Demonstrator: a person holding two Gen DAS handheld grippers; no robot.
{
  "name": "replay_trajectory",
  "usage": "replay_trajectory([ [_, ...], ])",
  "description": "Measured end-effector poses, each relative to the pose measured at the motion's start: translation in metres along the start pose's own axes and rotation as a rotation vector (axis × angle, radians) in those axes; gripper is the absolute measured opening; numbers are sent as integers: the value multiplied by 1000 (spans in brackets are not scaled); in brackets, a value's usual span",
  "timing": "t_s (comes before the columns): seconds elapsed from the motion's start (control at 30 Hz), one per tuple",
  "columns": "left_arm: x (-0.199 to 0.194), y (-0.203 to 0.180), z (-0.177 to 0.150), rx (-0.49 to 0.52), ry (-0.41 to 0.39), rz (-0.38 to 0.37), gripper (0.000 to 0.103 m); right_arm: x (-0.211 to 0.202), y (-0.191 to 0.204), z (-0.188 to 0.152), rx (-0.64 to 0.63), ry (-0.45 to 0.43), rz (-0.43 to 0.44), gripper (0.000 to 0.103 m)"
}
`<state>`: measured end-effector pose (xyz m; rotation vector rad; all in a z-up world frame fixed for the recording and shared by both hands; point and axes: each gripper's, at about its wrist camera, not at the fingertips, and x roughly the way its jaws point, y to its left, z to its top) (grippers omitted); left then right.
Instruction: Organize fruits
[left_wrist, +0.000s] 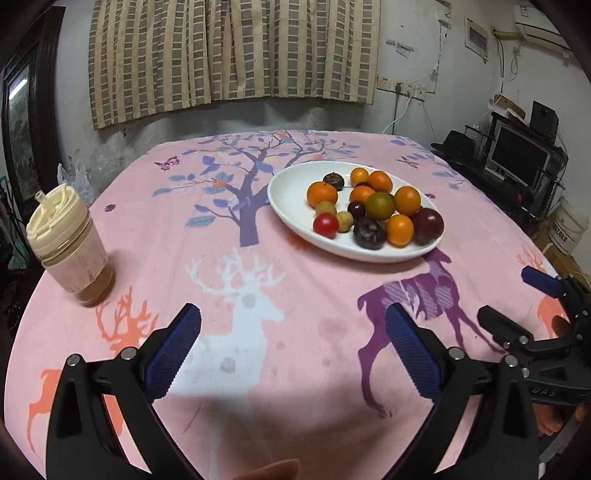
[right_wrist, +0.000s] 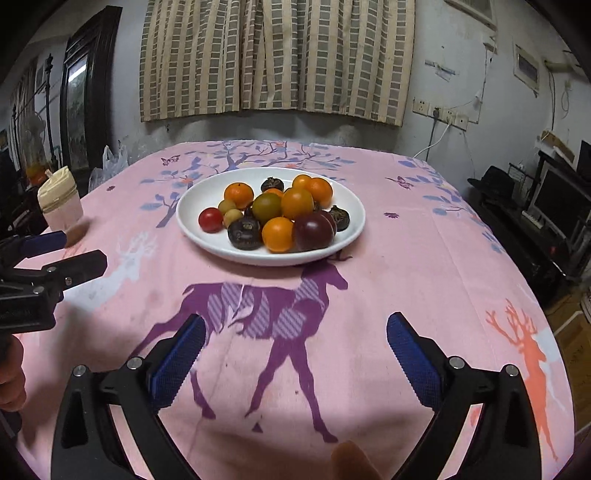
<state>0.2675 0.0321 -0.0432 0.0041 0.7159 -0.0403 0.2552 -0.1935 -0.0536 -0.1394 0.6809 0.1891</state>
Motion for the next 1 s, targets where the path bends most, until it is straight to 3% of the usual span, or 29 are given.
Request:
replay_trajectory([
  [0.6, 3, -5, -6, 20, 30, -15, 98, 0, 0, -6, 8, 20, 3, 99],
  [1.0, 2, -5, -5, 30, 22, 13, 98, 2, -3, -5, 27, 36, 8, 99],
])
